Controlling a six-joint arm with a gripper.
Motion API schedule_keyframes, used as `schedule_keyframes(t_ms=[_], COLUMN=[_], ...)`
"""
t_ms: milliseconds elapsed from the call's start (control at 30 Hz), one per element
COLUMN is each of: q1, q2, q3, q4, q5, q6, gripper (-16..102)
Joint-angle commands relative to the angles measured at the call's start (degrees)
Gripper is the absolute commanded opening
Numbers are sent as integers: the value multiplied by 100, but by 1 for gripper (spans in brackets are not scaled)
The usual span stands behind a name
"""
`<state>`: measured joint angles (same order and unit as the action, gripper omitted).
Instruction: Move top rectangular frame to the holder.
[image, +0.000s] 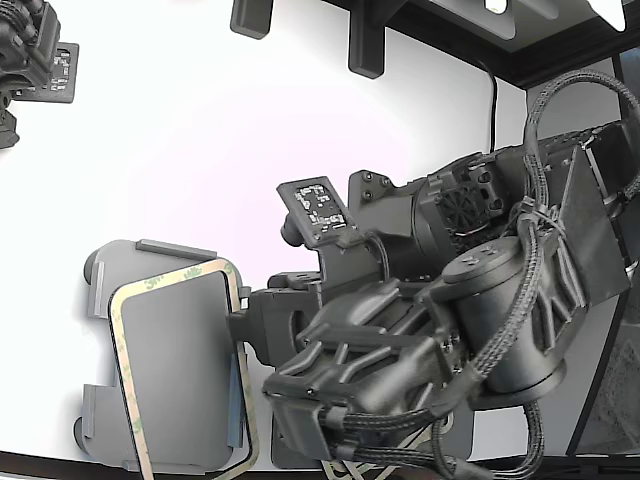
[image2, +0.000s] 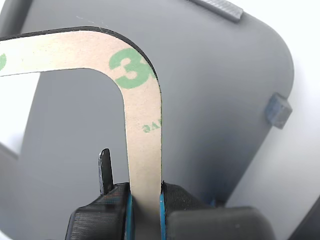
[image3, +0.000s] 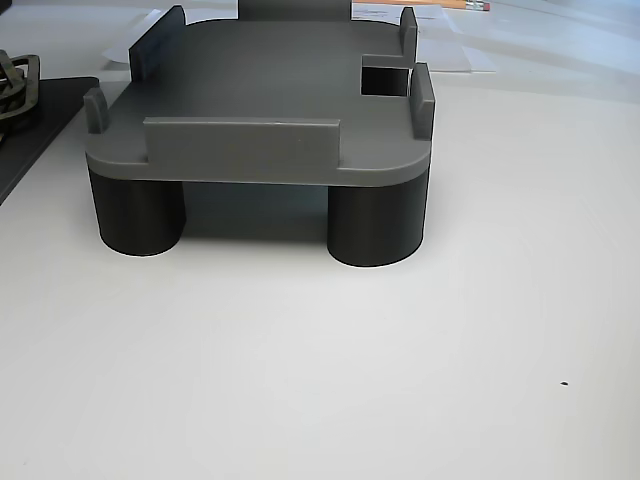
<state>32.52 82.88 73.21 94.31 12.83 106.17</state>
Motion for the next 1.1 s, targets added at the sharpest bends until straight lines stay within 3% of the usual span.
schedule_keyframes(t_ms=[0,233,667,1067], q1=[-97,-149,-650,-756], q2=[-18,-97,-387,-598], q3=[-211,-290,-272,-316], q4=[53,53,62,62], q5=[-88,-220,-1028,-1169], q6=[896,1608,1362,1222], gripper=[-11,-11,-11,-11])
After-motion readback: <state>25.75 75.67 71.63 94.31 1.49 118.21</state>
